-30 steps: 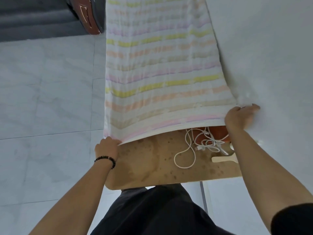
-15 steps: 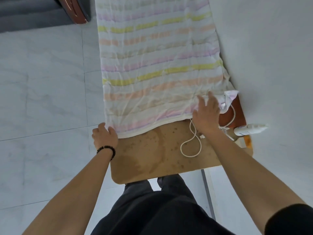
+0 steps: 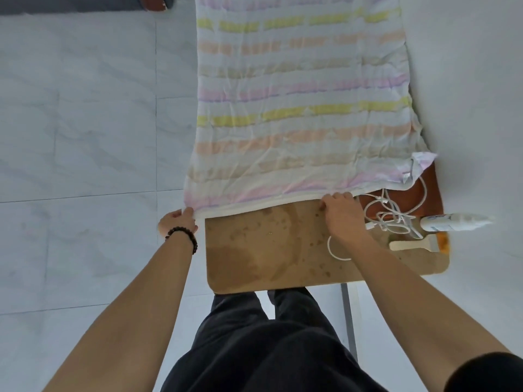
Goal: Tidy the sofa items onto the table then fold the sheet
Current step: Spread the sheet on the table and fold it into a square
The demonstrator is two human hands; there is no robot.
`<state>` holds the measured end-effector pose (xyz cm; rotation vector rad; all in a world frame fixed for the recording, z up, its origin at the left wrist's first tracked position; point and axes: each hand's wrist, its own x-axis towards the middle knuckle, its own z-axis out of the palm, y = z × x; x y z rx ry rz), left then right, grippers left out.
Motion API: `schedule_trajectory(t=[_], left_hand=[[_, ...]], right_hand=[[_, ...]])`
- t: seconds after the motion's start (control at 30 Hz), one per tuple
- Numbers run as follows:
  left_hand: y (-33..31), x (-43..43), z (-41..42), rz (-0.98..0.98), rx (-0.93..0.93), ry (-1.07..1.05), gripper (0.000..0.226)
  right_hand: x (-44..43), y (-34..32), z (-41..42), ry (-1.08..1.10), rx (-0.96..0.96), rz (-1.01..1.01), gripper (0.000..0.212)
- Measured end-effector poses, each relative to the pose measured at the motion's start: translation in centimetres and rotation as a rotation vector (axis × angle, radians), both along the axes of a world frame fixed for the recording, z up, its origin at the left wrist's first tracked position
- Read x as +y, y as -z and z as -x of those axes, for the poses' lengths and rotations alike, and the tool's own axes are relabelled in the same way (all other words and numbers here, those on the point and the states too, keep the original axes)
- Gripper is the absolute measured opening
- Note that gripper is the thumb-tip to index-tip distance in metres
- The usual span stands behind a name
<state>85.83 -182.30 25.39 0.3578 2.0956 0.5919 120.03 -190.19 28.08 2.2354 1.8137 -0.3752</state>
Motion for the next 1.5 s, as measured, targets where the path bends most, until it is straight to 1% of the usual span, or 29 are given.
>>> schedule_trajectory(t=[0.07,0.1,0.17,0.23,0.27,0.33,0.4,0.47,0.5,0.57,0.6,0.67,0.73,0.8,0.83,0.9,0.93,0.97,1.0,1.03,1.07,1.1,1.13,1.17,1.2,1.27,1.33,1.43,1.5], left_hand=[[0.4,-0.8,1.5,0.023,0.138,0.058,0.011],[0.5,-1.0,2.0,0.053,0.169,0.101,0.014],[0.6,-0.9,2.2,0.133,0.173,0.195,0.033],[0.3,-0.5,0.9,0.177,0.223,0.269,0.047],[0.0,-0.5,-0.1,0.157,0.294,0.321,0.050],[-0.6,-0.7,-2.6,0.019,0.472,0.499,0.051],[-1.0,-1.3,-4.7,-0.180,0.603,0.766,0.049],[-1.1,-1.9,-6.8,-0.307,0.620,1.047,0.050],[-1.0,-2.3,-7.8,-0.328,0.607,1.169,0.051],[-0.7,-3.0,-9.5,-0.302,0.588,1.377,0.053],[-0.4,-3.4,-10.1,-0.266,0.588,1.455,0.054],[0.0,-4.0,-10.8,-0.188,0.600,1.537,0.056],[0.0,-4.3,-11.2,-0.146,0.609,1.531,0.057],[-0.2,-4.5,-11.3,-0.123,0.622,1.530,0.057],[-0.3,-4.5,-11.3,-0.118,0.635,1.541,0.056],[-0.3,-4.5,-11.1,-0.113,0.659,1.567,0.056],[-0.3,-4.4,-11.1,-0.110,0.665,1.578,0.056],[-0.2,-4.4,-11.0,-0.107,0.667,1.583,0.056],[-0.2,-4.3,-11.0,-0.104,0.666,1.584,0.056],[-0.1,-4.2,-11.0,-0.103,0.666,1.581,0.056],[0.0,-4.1,-10.9,-0.106,0.666,1.576,0.056],[0.1,-4.1,-10.9,-0.111,0.667,1.571,0.055],[0.1,-4.0,-10.7,-0.116,0.668,1.569,0.055],[0.1,-4.0,-10.7,-0.118,0.670,1.571,0.055],[0.1,-4.0,-10.6,-0.115,0.671,1.575,0.055],[0.1,-3.9,-10.6,-0.101,0.672,1.576,0.055],[0.0,-3.9,-10.7,-0.101,0.675,1.576,0.056],[-0.4,-3.9,-10.9,-0.101,0.675,1.585,0.057],[-0.6,-3.8,-11.0,-0.089,0.663,1.581,0.057]], right_hand=[[-0.1,0.3,0.2,-0.021,-0.031,0.054,0.026],[-0.1,0.4,0.3,-0.021,-0.036,0.065,0.025],[-0.1,0.2,0.1,-0.013,0.001,0.080,0.023],[0.3,-0.4,-0.4,0.011,0.125,0.065,0.024],[0.5,-0.8,-0.8,0.064,0.212,0.032,0.025],[1.0,-1.7,-1.8,0.265,0.375,-0.117,0.025],[1.3,-2.3,-3.5,0.499,0.444,-0.308,0.027],[2.0,-2.4,-5.7,0.737,0.442,-0.429,0.039],[2.4,-2.4,-6.9,0.868,0.427,-0.456,0.048],[3.2,-2.4,-9.5,1.098,0.365,-0.422,0.067],[3.5,-2.3,-10.8,1.168,0.348,-0.371,0.072],[3.4,-2.1,-13.0,1.231,0.399,-0.276,0.073],[2.8,-2.0,-14.6,1.249,0.421,-0.234,0.068],[1.8,-2.2,-15.5,1.261,0.380,-0.275,0.062],[1.3,-2.3,-15.7,1.248,0.357,-0.285,0.066],[0.8,-2.6,-15.4,1.164,0.215,-0.196,0.090],[0.7,-2.8,-15.0,1.081,0.094,-0.120,0.102],[0.8,-2.9,-14.6,0.959,-0.029,-0.078,0.109],[1.0,-2.9,-14.1,0.813,-0.111,-0.064,0.110],[1.6,-2.8,-13.7,0.669,-0.141,-0.062,0.106],[2.0,-2.5,-13.5,0.546,-0.118,-0.040,0.098],[2.5,-2.1,-13.2,0.459,-0.058,-0.018,0.086],[2.7,-1.6,-13.1,0.426,0.010,0.011,0.075],[2.7,-1.2,-13.2,0.464,0.066,0.051,0.068],[2.5,-0.9,-13.3,0.556,0.096,0.101,0.069],[1.9,-0.7,-13.7,0.729,0.062,0.202,0.079],[1.4,-0.8,-13.9,0.773,0.027,0.243,0.086],[1.9,-1.7,-13.9,0.809,0.110,0.223,0.088],[2.3,-2.2,-13.1,0.806,0.181,0.115,0.084]])
